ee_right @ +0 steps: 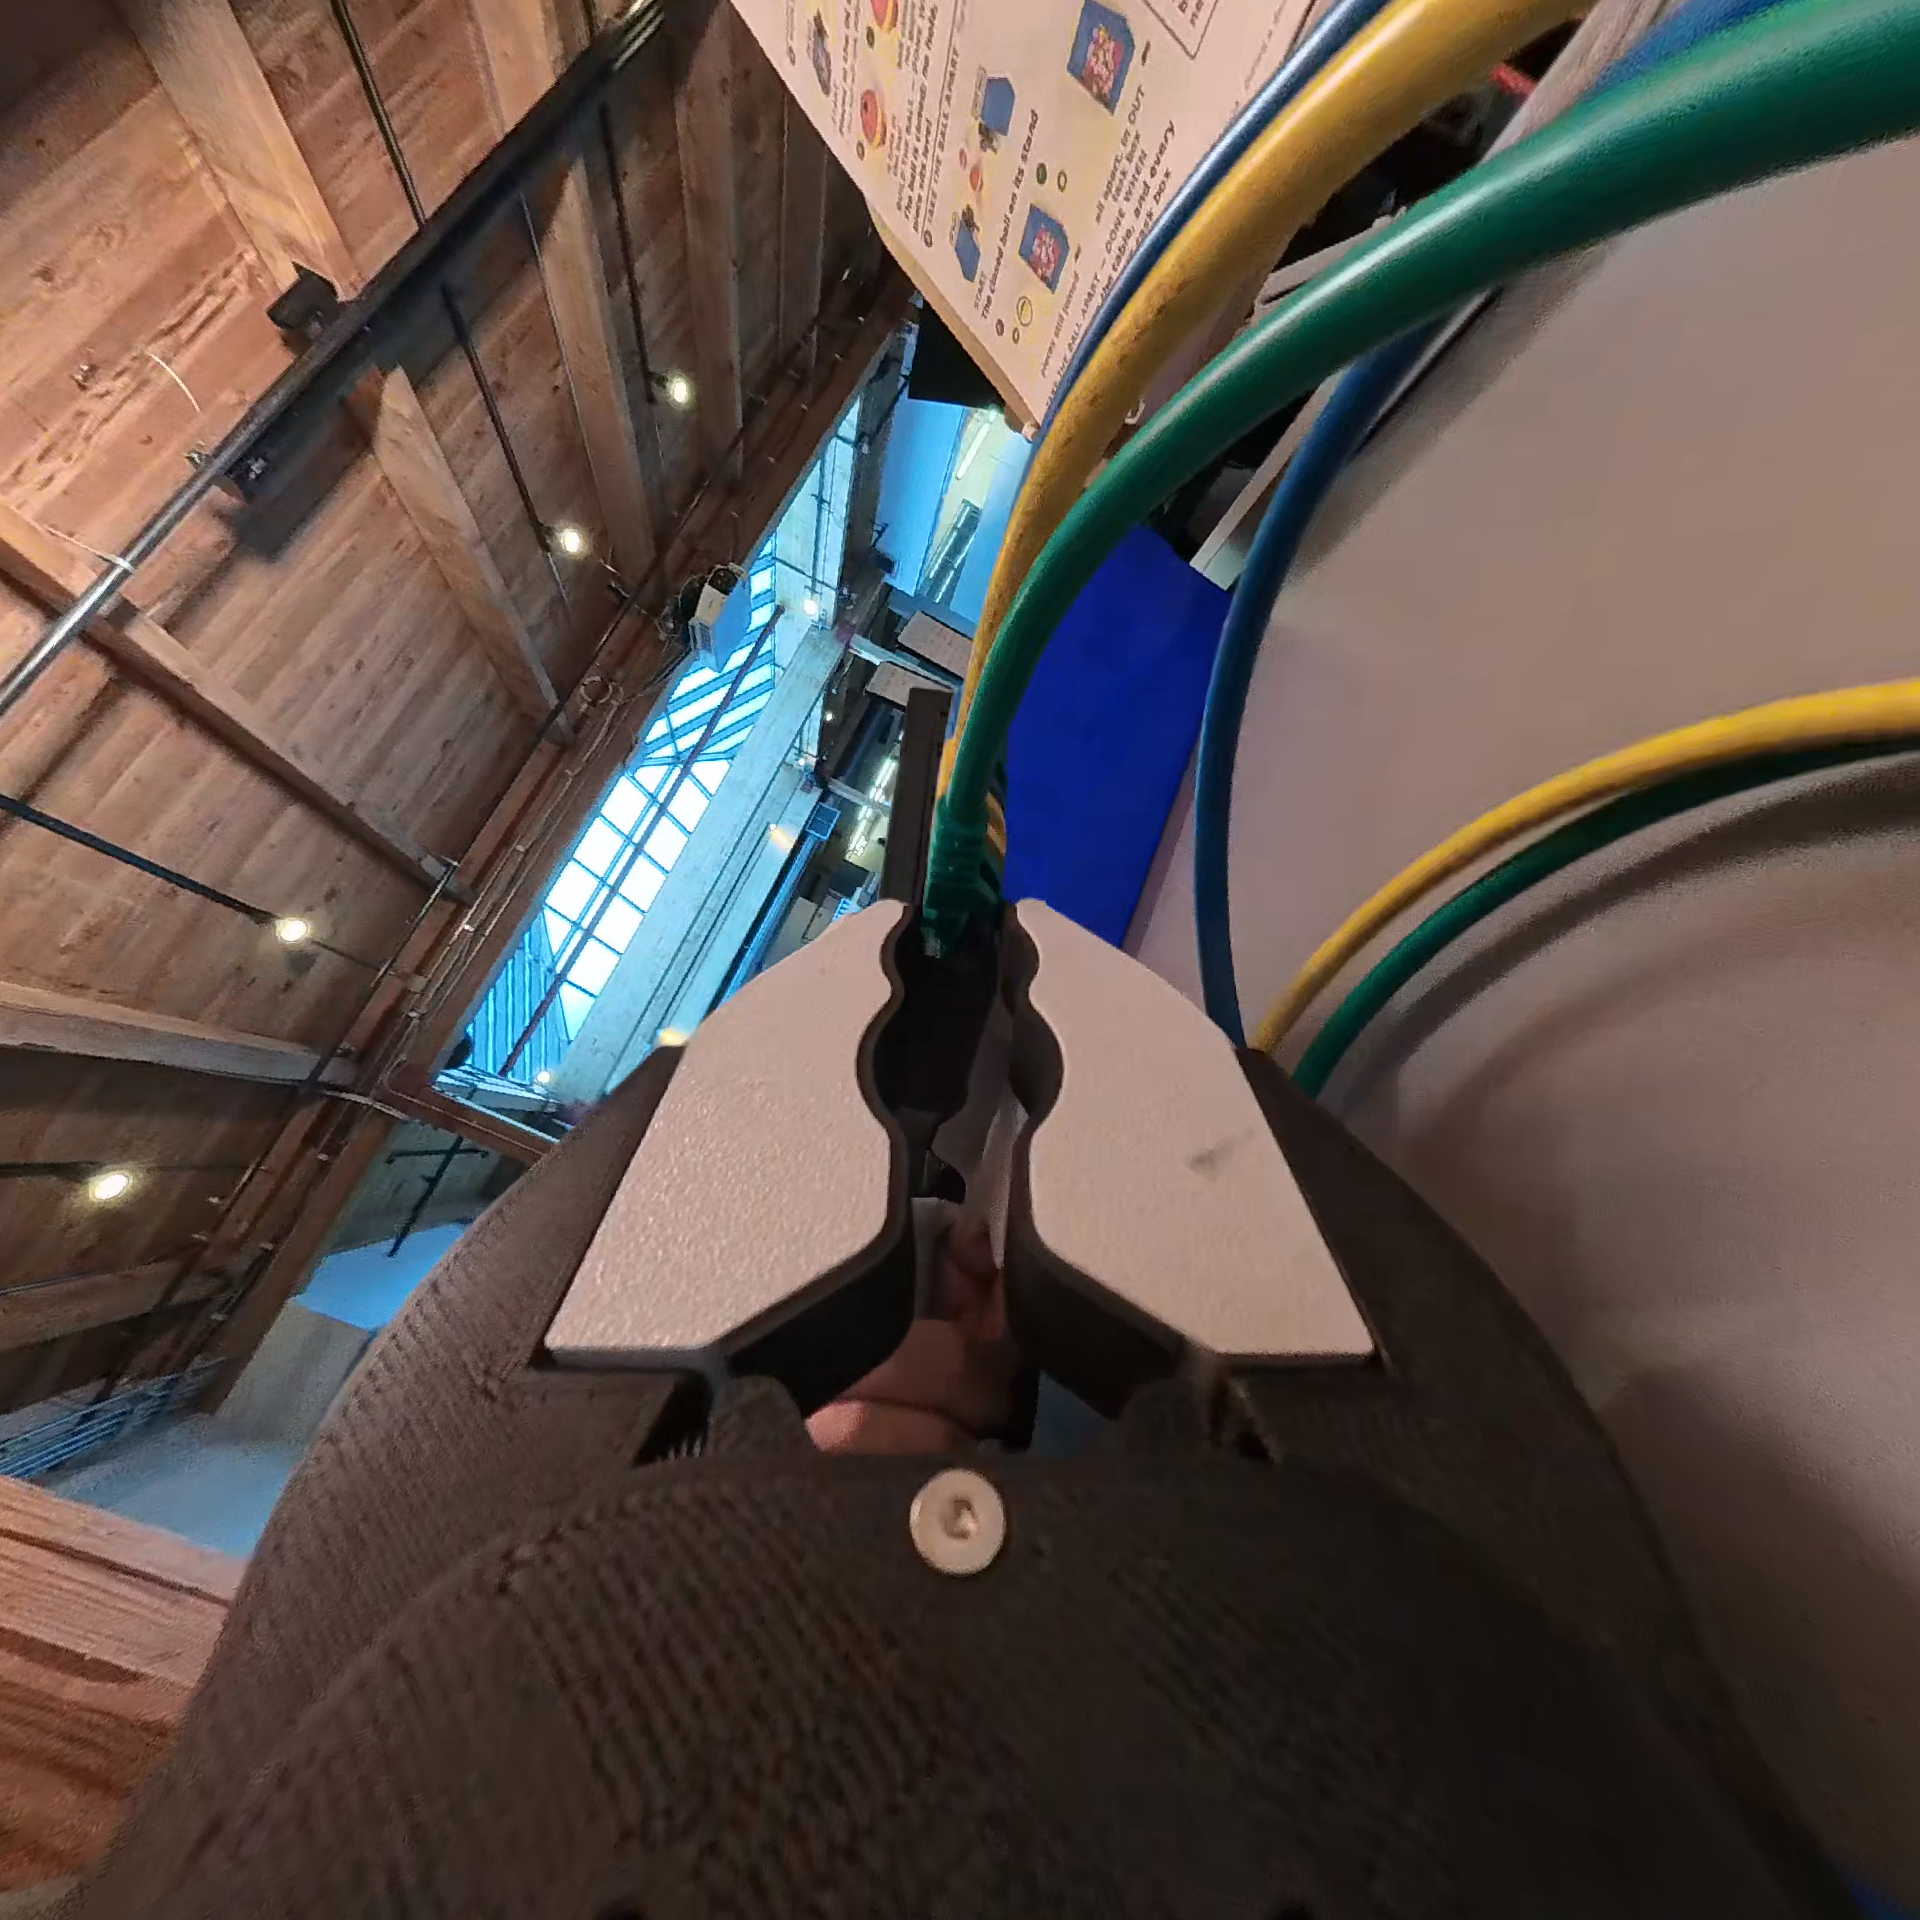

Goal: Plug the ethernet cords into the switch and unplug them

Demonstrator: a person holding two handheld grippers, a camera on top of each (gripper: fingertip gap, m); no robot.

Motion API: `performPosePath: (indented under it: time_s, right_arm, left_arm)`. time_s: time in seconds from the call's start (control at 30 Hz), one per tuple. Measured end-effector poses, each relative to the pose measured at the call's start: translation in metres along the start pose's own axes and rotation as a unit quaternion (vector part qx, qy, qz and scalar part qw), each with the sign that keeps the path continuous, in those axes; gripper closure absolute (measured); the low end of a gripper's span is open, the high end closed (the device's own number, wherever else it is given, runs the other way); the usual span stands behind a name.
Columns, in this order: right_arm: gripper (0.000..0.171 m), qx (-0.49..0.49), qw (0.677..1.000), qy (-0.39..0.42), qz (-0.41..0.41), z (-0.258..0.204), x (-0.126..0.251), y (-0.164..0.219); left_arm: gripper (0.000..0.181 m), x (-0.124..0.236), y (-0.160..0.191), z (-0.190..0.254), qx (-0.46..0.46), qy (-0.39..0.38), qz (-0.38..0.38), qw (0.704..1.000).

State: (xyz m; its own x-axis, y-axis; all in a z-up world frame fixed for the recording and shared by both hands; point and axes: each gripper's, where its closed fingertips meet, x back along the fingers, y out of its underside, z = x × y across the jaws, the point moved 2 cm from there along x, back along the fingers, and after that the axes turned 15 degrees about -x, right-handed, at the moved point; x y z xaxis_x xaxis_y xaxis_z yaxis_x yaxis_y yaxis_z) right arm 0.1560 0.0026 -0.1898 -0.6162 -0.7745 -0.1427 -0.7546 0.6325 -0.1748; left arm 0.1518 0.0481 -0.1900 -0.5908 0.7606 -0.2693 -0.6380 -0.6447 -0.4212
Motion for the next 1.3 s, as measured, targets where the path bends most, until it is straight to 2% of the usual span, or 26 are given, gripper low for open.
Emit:
performPosePath:
  time_s: [0.67,0.83,1.3]
  right_arm:
    - [0.157,0.03,1.0,-0.001,0.01,-0.005,0.003,0.001]
    - [0.157,0.022,1.0,0.003,0.01,-0.003,0.005,0.002]
    - [0.158,0.076,0.997,-0.026,-0.006,-0.014,0.006,0.003]
  left_arm:
    - [0.154,-0.001,0.002,0.007,-0.024,0.001,-0.013,1.0]
    - [0.154,-0.001,0.004,0.005,-0.021,0.003,0.004,1.0]
    - [0.154,-0.001,0.002,0.016,-0.085,0.03,0.005,0.996]
